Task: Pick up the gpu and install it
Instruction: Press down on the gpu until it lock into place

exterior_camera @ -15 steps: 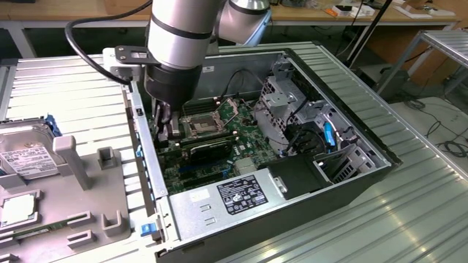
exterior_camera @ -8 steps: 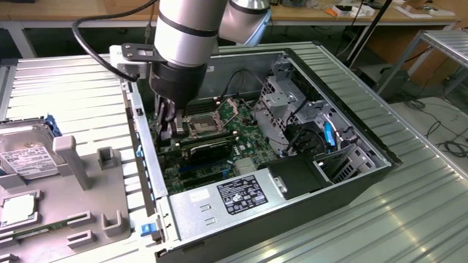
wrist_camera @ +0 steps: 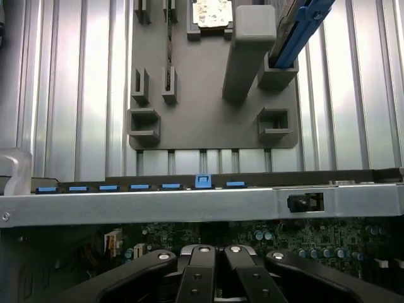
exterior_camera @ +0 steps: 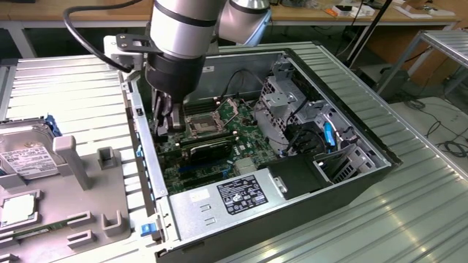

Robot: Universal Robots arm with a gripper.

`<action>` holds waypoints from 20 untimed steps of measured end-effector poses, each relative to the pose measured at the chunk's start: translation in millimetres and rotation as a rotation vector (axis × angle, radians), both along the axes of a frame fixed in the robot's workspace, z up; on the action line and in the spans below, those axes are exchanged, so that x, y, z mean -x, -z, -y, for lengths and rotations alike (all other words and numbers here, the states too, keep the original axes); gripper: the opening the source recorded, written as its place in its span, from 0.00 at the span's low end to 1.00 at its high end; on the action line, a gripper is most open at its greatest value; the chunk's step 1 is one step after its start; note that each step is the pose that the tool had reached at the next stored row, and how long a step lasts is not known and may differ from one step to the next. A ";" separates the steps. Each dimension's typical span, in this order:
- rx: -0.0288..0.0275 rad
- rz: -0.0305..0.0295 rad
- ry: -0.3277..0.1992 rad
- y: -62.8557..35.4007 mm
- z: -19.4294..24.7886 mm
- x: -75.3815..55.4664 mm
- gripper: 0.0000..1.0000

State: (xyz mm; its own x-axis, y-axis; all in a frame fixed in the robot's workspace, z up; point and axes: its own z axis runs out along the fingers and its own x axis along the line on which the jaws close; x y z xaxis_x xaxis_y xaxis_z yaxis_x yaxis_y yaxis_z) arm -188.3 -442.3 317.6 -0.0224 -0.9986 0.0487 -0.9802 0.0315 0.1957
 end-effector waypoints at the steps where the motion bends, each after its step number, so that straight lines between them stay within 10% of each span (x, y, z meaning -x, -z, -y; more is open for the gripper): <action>1: 0.0000 0.0000 0.002 0.7 0.0 0.8 0.11; 9: 0.0207 0.0000 0.006 7.8 0.4 2.3 0.11; 20: 0.0314 0.0001 0.006 12.8 0.5 2.4 0.11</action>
